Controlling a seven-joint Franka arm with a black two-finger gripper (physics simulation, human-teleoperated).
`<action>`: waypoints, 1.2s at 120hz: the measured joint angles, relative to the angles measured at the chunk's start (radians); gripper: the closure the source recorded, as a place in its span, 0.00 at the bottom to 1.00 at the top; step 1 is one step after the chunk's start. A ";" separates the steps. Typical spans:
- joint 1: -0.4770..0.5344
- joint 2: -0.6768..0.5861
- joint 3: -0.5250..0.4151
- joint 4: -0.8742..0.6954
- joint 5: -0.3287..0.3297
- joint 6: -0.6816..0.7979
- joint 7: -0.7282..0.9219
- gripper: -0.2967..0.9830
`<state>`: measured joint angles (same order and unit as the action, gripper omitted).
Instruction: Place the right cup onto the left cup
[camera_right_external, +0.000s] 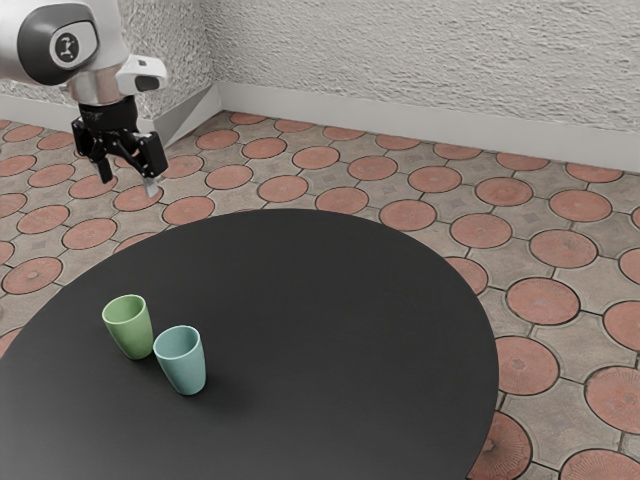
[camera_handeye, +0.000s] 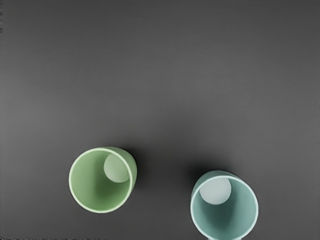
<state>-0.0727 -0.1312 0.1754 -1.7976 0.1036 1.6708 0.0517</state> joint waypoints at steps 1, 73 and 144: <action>0.001 0.000 0.000 0.000 0.000 0.000 0.000 0.23; 0.004 0.012 -0.042 -0.269 -0.055 0.057 -0.023 0.23; 0.012 0.104 -0.112 -0.465 -0.175 0.313 -0.038 0.23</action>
<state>-0.0609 -0.0274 0.0629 -2.2624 -0.0715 1.9839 0.0135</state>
